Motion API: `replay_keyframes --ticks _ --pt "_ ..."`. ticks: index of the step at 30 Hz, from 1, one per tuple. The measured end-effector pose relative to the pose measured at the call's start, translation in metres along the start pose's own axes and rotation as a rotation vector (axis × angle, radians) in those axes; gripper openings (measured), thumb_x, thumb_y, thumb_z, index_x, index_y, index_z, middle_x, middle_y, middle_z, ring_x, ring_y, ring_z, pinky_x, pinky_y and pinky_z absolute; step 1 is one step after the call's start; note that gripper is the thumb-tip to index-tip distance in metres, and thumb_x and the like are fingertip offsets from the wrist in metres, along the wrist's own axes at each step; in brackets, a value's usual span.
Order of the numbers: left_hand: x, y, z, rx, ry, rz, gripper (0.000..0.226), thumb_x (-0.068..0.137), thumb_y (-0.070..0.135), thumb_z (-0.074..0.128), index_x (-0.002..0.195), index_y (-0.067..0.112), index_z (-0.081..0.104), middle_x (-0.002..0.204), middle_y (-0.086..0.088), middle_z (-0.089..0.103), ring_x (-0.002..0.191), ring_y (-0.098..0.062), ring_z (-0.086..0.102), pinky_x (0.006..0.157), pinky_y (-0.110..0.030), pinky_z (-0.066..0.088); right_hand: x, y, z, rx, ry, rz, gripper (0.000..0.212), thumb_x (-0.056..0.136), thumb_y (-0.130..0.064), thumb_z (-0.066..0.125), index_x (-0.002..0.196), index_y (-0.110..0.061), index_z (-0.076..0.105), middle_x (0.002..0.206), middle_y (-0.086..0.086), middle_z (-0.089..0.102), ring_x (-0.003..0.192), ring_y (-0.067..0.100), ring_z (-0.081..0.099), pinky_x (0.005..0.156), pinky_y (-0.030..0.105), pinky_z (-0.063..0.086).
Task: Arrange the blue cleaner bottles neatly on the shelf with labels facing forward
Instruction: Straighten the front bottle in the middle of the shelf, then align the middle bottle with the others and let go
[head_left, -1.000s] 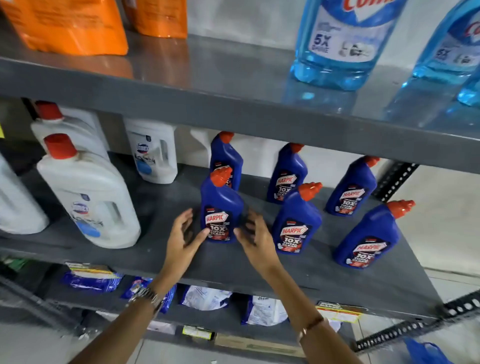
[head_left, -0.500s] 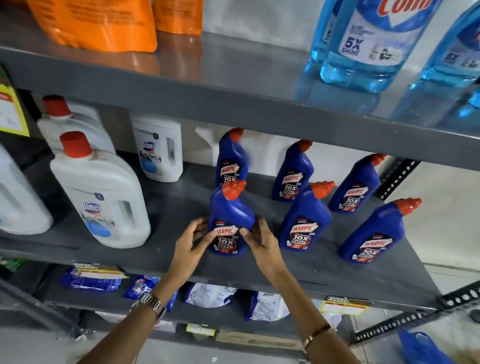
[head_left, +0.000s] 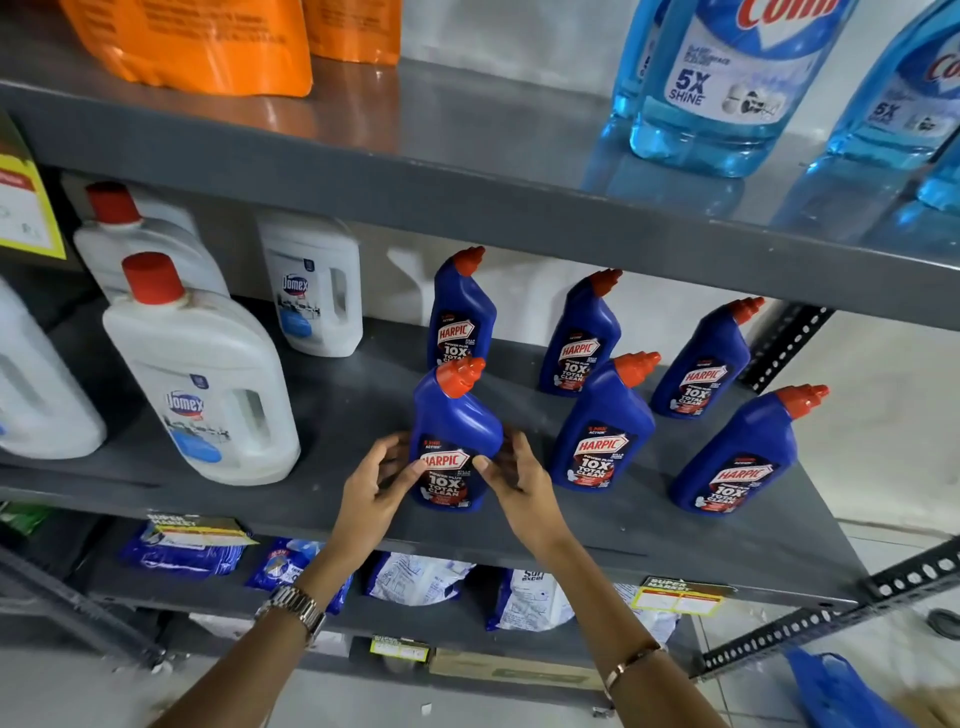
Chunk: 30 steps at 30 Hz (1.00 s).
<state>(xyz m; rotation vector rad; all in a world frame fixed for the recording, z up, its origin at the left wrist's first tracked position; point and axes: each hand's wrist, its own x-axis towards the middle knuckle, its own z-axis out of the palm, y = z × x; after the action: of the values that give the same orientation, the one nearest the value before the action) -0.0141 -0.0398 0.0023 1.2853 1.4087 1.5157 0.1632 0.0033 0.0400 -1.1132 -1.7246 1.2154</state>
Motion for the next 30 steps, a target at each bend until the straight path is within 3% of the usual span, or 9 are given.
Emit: replay_keyframes --ticks 7,10,13,17,20,22,24,27,30 --pt "-0.003 0.005 0.002 -0.017 0.028 -0.017 0.031 0.086 0.015 0.058 0.110 0.033 0.050 0.110 0.008 0.062 0.099 0.005 0.061 0.078 -0.009 0.050 -0.001 -0.002 0.001 0.015 -0.013 0.014 0.039 0.092 -0.019 0.055 0.129 -0.017 0.043 0.118 0.001 0.064 0.109 0.006 0.061 0.087 0.016 0.050" --pt "-0.019 0.011 0.015 -0.080 0.205 -0.021 0.037 0.086 0.010 0.060 0.120 0.019 0.049 0.118 0.005 0.057 0.108 0.000 0.057 0.085 -0.011 0.048 -0.007 -0.005 0.001 0.058 0.016 0.011 0.044 0.090 -0.015 0.058 0.131 -0.013 0.042 0.122 0.003 0.062 0.113 0.011 0.060 0.092 0.022 0.050" --pt "-0.055 0.013 0.040 -0.115 0.394 0.051 0.034 0.082 0.013 0.063 0.112 0.023 0.053 0.113 0.004 0.059 0.103 -0.002 0.059 0.083 -0.013 0.049 -0.026 0.001 -0.008 0.113 0.323 -0.024 0.036 0.086 -0.010 0.063 0.121 -0.014 0.054 0.115 0.001 0.064 0.103 0.007 0.061 0.086 0.019 0.050" --pt "-0.065 0.028 0.090 -0.178 0.040 0.049 0.027 0.083 0.016 0.065 0.105 0.031 0.059 0.107 0.003 0.065 0.097 -0.008 0.064 0.081 -0.017 0.051 -0.039 0.014 -0.064 0.189 0.886 -0.126 0.027 0.083 0.006 0.057 0.100 -0.015 0.058 0.096 0.003 0.063 0.079 -0.006 0.059 0.069 0.008 0.046" --pt "-0.032 0.035 0.131 -0.018 -0.175 -0.038 0.050 0.087 0.024 0.060 0.132 0.018 0.039 0.133 -0.006 0.046 0.122 -0.009 0.045 0.102 -0.030 0.041 -0.026 0.018 -0.107 0.129 0.687 0.030 0.037 0.086 -0.007 0.063 0.119 -0.016 0.051 0.110 0.001 0.058 0.088 -0.006 0.056 0.069 0.005 0.046" --pt "-0.007 0.039 0.155 0.085 -0.125 -0.149 0.066 0.089 0.035 0.054 0.142 0.015 0.021 0.146 -0.014 0.029 0.130 -0.014 0.031 0.106 -0.026 0.027 -0.015 0.021 -0.126 0.074 0.434 0.085 0.039 0.085 -0.012 0.065 0.115 -0.031 0.050 0.107 -0.012 0.058 0.091 -0.010 0.056 0.068 0.004 0.046" --pt "0.013 0.039 0.165 0.109 -0.091 -0.172 0.065 0.090 0.038 0.051 0.143 0.016 0.021 0.148 -0.015 0.030 0.133 -0.022 0.032 0.105 -0.028 0.027 -0.006 0.022 -0.134 0.059 0.324 0.089 0.039 0.084 -0.012 0.065 0.109 -0.038 0.049 0.101 -0.015 0.058 0.084 -0.016 0.059 0.065 0.001 0.045" --pt "0.032 0.034 0.169 0.076 -0.147 -0.178 0.049 0.091 0.036 0.052 0.133 0.015 0.040 0.132 -0.013 0.054 0.118 -0.022 0.054 0.100 -0.035 0.044 0.000 0.026 -0.142 0.054 0.298 0.090 0.040 0.084 -0.014 0.066 0.120 -0.023 0.050 0.101 -0.005 0.064 0.082 -0.013 0.062 0.066 0.005 0.048" --pt "0.034 0.028 0.162 0.047 -0.160 -0.125 0.028 0.088 0.033 0.057 0.115 0.024 0.053 0.105 0.003 0.065 0.091 0.005 0.061 0.077 -0.017 0.050 -0.004 0.031 -0.145 0.062 0.276 0.071 0.041 0.085 -0.015 0.065 0.123 -0.018 0.052 0.103 0.000 0.068 0.092 0.001 0.066 0.077 0.015 0.052"
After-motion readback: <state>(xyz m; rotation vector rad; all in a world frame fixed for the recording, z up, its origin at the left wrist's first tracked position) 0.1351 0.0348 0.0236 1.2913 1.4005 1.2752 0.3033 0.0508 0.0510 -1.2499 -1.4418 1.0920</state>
